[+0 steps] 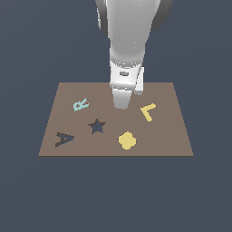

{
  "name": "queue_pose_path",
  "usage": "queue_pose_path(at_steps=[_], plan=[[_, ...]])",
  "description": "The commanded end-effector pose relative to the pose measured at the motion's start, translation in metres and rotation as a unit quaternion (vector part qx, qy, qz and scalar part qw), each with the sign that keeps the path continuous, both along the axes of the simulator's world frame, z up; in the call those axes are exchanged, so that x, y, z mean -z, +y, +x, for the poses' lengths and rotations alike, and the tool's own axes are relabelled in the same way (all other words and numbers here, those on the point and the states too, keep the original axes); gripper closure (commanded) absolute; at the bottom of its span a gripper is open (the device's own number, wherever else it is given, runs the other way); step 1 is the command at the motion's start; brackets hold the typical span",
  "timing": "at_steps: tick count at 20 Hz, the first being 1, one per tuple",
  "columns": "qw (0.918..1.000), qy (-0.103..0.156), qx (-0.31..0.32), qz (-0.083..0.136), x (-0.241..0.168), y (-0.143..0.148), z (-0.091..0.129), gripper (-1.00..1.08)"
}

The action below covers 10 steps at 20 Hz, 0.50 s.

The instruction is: Insert a designated object into the corresponding slot on a board.

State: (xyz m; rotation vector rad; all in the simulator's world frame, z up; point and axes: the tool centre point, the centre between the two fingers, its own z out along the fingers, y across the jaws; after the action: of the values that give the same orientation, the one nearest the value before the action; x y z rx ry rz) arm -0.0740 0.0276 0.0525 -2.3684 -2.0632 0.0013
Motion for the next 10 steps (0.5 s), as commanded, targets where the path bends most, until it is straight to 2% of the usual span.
queue_pose_path(at_steps=[1,10], plan=[[0.9999,0.000,-0.012,0.000,0.0015,-0.0005,-0.0011,-0.92],[0.9999,0.000,-0.016,0.000,0.0076,-0.0008,-0.0016,-0.92]])
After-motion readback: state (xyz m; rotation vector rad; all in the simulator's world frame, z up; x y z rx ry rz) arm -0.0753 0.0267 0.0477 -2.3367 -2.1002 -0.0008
